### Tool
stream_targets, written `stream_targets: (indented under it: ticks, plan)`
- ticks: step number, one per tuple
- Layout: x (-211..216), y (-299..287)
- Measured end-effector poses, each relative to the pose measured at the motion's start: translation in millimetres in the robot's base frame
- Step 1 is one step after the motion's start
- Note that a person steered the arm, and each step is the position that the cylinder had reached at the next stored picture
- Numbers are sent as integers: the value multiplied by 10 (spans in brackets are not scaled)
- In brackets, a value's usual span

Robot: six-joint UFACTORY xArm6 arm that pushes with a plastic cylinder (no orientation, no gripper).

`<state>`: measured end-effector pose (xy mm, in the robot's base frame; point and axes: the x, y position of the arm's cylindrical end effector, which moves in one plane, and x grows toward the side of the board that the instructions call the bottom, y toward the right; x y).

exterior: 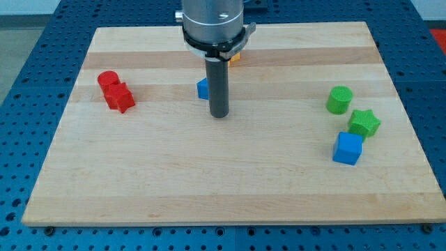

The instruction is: Put the blue triangle at the bottom left side of yellow heart

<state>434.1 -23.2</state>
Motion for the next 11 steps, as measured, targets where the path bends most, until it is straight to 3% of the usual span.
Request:
stream_targets:
  ticks: [4,6,9,11]
  plan:
    - [-603,-568]
    - [-510,-151]
    - [-688,-195]
    - [-423,268]
